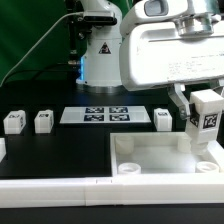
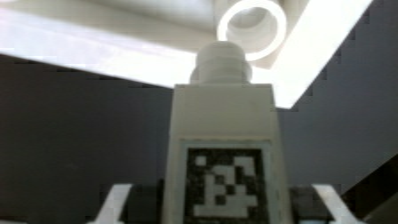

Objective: Assemble one leg

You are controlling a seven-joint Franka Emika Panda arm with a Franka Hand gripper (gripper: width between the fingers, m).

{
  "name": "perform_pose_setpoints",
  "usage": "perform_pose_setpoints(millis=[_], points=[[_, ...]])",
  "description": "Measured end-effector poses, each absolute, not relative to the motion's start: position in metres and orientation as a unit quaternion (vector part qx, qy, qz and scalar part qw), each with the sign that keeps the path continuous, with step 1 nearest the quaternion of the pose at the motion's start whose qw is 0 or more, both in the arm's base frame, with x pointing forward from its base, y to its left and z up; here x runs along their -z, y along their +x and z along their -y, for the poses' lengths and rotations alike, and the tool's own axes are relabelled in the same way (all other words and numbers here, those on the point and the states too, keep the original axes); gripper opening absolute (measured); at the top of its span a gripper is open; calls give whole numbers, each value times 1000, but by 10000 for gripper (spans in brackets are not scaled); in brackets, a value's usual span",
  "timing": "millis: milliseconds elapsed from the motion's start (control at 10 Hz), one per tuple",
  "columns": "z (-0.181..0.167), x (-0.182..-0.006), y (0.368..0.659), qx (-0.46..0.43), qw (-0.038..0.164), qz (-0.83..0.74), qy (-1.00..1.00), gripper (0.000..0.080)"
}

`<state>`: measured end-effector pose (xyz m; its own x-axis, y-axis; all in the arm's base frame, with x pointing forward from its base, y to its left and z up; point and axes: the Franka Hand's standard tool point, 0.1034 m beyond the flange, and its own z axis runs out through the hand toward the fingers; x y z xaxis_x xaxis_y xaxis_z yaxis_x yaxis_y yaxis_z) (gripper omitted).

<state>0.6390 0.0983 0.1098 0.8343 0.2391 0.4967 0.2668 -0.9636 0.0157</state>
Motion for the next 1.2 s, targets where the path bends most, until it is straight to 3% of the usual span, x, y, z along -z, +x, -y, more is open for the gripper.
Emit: perform_pose_setpoints(millis=[200,300,400,1200], points=[[-100,-107,637,264,25,134,-955,293],[-95,-108,640,310,15,130,-942,293],[-97,-99,636,304,16,130,-943,293],[-112,-94,632,310,19,140,-940,293]])
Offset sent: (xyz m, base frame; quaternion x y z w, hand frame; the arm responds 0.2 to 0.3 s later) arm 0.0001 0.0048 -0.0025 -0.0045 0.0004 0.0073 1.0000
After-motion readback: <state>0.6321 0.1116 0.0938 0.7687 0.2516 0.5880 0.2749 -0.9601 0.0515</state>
